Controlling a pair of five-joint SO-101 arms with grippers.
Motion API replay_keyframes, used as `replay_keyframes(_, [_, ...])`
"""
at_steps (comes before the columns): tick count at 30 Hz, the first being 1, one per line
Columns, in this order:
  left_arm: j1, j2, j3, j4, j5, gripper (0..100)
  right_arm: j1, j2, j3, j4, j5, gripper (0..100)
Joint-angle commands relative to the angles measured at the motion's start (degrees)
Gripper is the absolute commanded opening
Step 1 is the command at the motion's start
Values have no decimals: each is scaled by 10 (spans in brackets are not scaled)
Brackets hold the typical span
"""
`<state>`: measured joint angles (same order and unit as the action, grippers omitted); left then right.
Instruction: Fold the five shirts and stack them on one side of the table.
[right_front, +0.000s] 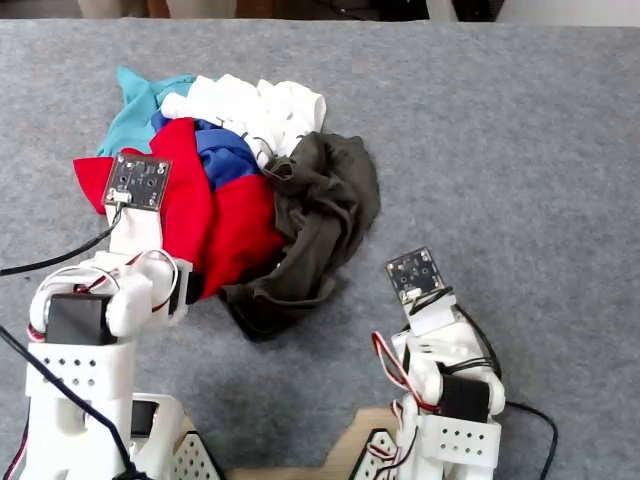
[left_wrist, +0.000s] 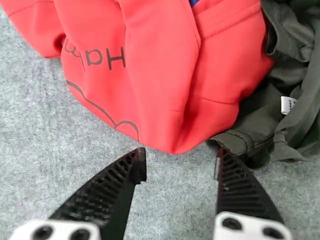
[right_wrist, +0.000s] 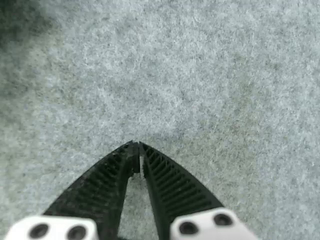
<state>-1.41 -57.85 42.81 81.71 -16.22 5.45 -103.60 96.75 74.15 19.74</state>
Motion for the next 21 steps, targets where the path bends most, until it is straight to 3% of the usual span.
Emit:
replay_keyframes(1, [-4, 1, -29, -10, -3, 233, -7, -34, 1, 2, -2, 5])
replay_keyframes(15, [-9, -3, -29, -4, -3, 230, -7, -34, 1, 2, -2, 5])
replay_keyframes(21, [-68, 1, -47, -5, 1, 229, -7, -34, 1, 2, -2, 5])
